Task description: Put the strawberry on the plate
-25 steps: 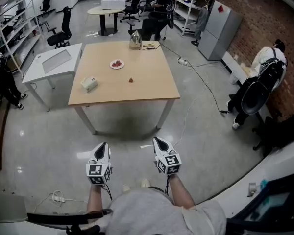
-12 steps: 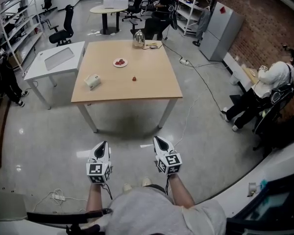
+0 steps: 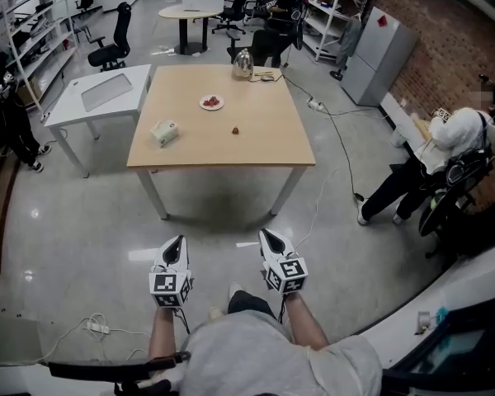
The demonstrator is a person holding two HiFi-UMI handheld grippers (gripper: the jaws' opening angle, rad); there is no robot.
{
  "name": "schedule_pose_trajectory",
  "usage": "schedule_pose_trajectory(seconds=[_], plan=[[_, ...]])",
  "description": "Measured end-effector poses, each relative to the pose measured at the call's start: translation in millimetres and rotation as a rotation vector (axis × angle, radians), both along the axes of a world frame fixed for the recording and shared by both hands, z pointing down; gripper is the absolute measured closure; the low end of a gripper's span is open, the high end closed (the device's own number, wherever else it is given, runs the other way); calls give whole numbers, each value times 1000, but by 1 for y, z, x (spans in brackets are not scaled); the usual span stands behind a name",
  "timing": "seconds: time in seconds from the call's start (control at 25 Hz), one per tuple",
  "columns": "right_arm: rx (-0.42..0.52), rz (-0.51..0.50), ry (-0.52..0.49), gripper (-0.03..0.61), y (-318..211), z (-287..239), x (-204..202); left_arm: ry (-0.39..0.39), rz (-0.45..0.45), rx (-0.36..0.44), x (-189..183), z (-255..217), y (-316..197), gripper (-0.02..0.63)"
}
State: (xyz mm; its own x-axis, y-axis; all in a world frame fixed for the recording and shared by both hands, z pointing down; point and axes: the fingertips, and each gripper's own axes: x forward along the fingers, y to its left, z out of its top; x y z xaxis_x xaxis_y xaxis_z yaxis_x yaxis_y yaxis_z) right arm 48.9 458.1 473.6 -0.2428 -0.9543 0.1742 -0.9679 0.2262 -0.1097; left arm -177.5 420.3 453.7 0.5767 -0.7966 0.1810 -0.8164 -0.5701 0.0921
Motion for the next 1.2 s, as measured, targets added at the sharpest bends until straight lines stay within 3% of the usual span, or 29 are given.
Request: schedule_pose_trajectory(seconds=[0.32,0.64,1.2], plan=[[-5,-45,6,572,-44,2,-12,5,-42,-18,-14,4,-33,594],[4,-30,-21,572,-124,6,-4,-14,-59,-19,-18,2,-105,594],[-10,-9,-29,572,-241,23,29,-51,-26,-12,21,7,-228,594]])
